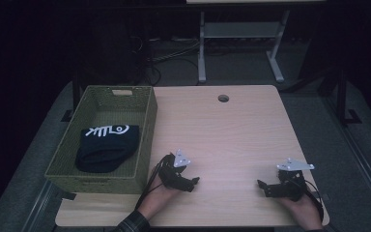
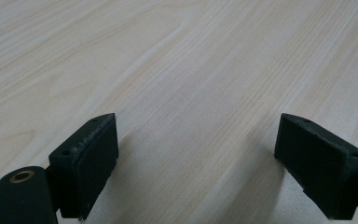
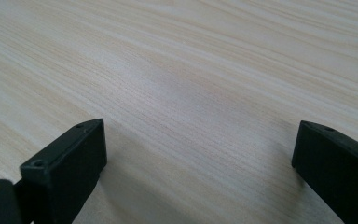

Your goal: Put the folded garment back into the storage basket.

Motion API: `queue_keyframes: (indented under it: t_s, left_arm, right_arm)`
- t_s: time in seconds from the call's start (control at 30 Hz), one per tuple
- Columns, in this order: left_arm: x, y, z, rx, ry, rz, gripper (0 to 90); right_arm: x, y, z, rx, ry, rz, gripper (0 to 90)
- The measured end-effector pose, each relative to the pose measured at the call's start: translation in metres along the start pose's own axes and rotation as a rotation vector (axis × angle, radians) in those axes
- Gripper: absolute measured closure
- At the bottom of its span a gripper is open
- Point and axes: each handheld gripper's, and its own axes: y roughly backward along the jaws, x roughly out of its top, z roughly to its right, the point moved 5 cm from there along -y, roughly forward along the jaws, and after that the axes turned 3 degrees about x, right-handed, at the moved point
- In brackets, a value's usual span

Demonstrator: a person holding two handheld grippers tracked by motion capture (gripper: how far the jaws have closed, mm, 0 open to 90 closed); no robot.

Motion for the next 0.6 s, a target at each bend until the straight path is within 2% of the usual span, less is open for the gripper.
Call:
queue_keyframes:
  t_s: [0.6]
  left_arm:
    - [-0.0015, 0.0011, -0.0006, 0.010, 0.009, 0.003, 12.8]
  right_arm:
    - [0.0000, 0.0000, -0.0001, 0.000, 0.000, 0.000, 2.7]
